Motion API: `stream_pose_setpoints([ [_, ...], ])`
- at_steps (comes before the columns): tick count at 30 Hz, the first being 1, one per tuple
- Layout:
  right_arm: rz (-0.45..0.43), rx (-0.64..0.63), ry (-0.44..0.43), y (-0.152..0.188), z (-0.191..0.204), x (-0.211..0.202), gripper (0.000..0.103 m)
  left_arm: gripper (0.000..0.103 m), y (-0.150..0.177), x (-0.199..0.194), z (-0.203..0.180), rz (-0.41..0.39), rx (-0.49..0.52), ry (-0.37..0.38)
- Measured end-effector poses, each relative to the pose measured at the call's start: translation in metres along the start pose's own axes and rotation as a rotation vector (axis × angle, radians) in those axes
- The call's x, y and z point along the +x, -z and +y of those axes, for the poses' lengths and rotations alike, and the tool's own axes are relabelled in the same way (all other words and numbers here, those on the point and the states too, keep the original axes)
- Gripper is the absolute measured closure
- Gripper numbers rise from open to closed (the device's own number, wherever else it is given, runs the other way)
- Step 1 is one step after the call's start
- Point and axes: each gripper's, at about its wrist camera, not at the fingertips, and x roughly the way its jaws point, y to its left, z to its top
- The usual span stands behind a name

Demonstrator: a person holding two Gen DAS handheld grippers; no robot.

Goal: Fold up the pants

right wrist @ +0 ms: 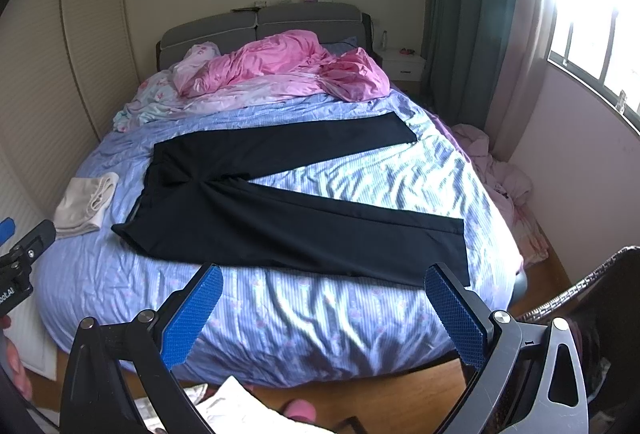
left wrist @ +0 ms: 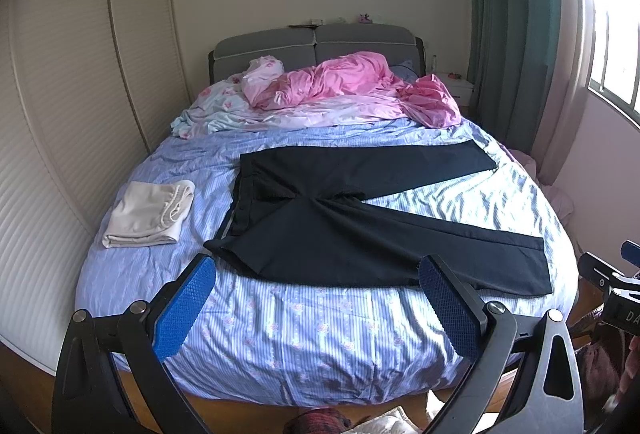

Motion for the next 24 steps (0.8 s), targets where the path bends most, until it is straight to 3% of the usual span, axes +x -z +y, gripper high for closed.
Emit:
stream_pose_setpoints([
  [24,0.054,-0.014,0.007,-0.002,0.02,0.011,0.0,0.0,0.004,0.016,0.021,0.04,-0.049,0.003],
])
